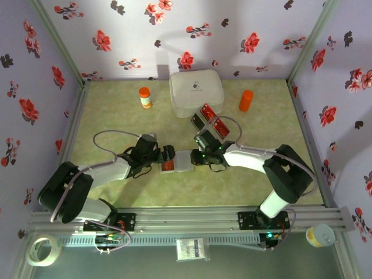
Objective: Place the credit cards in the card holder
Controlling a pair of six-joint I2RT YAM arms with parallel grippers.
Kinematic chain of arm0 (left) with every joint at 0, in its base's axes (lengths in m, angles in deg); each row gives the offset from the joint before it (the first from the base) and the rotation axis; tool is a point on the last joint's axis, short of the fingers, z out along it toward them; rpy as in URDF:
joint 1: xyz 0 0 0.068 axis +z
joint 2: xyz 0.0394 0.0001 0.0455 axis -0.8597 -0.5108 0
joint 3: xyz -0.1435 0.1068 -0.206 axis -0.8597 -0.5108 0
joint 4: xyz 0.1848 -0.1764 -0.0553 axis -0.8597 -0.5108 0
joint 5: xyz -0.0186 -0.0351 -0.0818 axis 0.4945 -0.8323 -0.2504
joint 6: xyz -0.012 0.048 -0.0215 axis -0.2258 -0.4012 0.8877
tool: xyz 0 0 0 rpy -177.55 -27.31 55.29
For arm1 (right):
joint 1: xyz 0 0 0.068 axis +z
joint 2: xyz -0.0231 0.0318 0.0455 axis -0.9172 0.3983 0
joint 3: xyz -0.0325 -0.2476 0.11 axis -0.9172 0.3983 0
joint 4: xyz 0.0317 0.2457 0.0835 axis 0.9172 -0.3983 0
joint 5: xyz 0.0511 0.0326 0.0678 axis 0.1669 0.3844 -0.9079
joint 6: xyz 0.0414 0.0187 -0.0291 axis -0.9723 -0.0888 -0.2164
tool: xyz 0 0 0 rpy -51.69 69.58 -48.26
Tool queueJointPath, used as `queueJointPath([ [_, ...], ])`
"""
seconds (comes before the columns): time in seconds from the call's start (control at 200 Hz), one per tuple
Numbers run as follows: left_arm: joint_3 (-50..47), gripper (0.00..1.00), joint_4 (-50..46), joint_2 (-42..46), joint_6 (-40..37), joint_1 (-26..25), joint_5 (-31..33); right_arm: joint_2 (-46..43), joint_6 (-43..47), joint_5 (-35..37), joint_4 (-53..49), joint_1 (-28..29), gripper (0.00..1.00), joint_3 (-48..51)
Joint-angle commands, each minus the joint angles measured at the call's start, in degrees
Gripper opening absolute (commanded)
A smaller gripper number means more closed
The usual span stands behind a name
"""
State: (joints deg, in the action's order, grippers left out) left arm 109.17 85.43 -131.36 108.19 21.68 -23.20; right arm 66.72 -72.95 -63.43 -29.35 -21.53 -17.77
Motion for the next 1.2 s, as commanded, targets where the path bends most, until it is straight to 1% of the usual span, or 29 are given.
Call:
queueJointPath([
  [0.0, -0.3, 1.00, 1.4, 0.9, 0.5, 0.0, -0.7, -4.0, -1.0, 1.7, -1.8, -0.3, 0.33, 0.9],
  [0.07, -0.4, 1.00, 1.4, 1.1, 0.6, 0.0, -0.7, -5.5, -1.6, 1.6, -1.9, -0.3, 0.33, 1.3],
  [0.12, -0.5, 1.00, 1.4, 1.2, 0.7, 0.0, -0.6, -6.5, -2.2, 1.3, -1.6, -0.2, 0.30, 1.7],
  [0.17, -0.6, 1.00, 1.4, 1.5, 0.7, 0.0, -0.7, -7.5, -2.9, 1.0, -1.1, -0.1, 0.26, 2.0],
  [0.265, -0.7, 1.00, 1.4, 1.8, 0.8, 0.0, -0.6, -8.4, -3.9, 0.6, 0.0, 0.8, 0.15, 2.2],
  [0.325, -0.8, 1.00, 1.4, 1.9, 0.8, 0.0, -0.7, -8.0, -4.6, 0.2, 0.9, 1.6, 0.09, 2.0],
  [0.445, -0.7, 1.00, 1.5, 1.8, 0.9, 0.0, -0.6, -5.2, -5.8, -0.6, 3.3, 3.4, 0.04, 1.1],
  [0.58, -0.7, 1.00, 1.7, 1.6, 1.1, 0.0, -0.7, -0.8, -6.0, -0.7, 4.8, 5.0, 0.01, -0.3],
  [0.705, -0.8, 1.00, 1.6, 1.8, 1.2, 0.0, -0.7, 1.6, -6.1, 0.4, 5.9, 5.0, 0.00, 0.1],
  [0.815, -0.8, 1.00, 1.7, 1.8, 1.2, -0.1, -0.7, 2.5, -6.0, 1.6, 6.2, 4.9, 0.00, 1.3],
  [1.015, -0.7, 1.00, 2.2, 1.4, 1.4, 0.0, -0.9, 4.9, -6.5, 1.4, 7.7, 4.8, 0.00, 3.4],
  [1.195, -0.6, 1.00, 3.1, 0.3, 1.8, 0.0, -1.6, 4.8, -7.3, 1.3, 9.0, 4.8, 0.00, 4.8],
])
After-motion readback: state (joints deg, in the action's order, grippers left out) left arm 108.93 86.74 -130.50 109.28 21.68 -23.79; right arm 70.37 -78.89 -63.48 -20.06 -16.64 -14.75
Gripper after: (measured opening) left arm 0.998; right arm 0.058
